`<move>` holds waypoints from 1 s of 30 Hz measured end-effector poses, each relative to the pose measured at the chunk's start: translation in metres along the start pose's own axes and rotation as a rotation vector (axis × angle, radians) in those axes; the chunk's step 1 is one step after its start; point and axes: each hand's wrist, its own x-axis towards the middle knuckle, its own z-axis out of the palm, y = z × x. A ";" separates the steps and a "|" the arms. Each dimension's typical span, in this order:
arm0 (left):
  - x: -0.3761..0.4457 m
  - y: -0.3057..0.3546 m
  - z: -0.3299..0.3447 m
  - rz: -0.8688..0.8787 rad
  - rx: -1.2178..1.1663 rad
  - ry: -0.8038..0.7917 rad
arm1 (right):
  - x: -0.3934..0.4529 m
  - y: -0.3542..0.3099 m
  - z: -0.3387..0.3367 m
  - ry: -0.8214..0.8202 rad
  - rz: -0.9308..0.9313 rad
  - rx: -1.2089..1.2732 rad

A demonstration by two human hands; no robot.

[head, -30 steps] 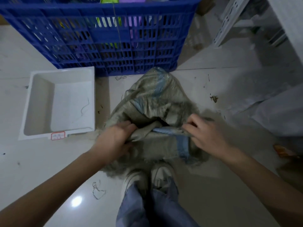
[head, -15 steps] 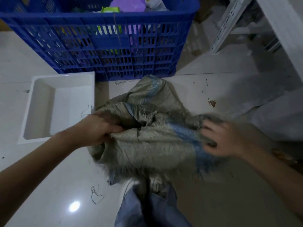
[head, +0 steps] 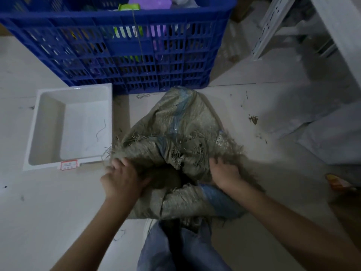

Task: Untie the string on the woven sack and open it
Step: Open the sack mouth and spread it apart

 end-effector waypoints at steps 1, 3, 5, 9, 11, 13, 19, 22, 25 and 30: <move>0.002 0.003 0.009 -0.015 0.021 -0.040 | 0.006 -0.006 0.009 0.022 0.031 -0.033; 0.014 0.008 0.026 -0.019 0.036 -0.100 | 0.015 -0.013 0.023 0.126 0.073 -0.103; 0.021 0.011 0.032 -0.006 0.039 -0.109 | 0.023 -0.019 0.031 0.226 0.041 -0.160; 0.031 0.010 0.024 0.046 -0.110 -0.040 | 0.035 -0.031 0.035 0.122 -0.004 -0.129; 0.034 0.007 0.021 0.062 -0.246 0.029 | 0.035 -0.037 0.043 0.162 -0.003 -0.167; 0.032 0.006 0.017 0.071 -0.362 0.073 | 0.031 -0.042 0.046 0.284 0.028 -0.199; 0.041 -0.010 0.006 0.010 -0.570 0.034 | 0.038 -0.025 0.031 0.199 0.036 0.545; 0.055 -0.030 -0.005 -0.012 -0.690 0.008 | 0.041 0.007 0.001 0.201 0.003 0.845; 0.070 -0.051 -0.017 0.009 -0.829 -0.014 | 0.036 0.042 -0.035 0.196 0.017 1.245; 0.081 -0.065 -0.043 -0.067 -1.565 -0.354 | 0.030 0.080 -0.083 0.044 -0.053 1.564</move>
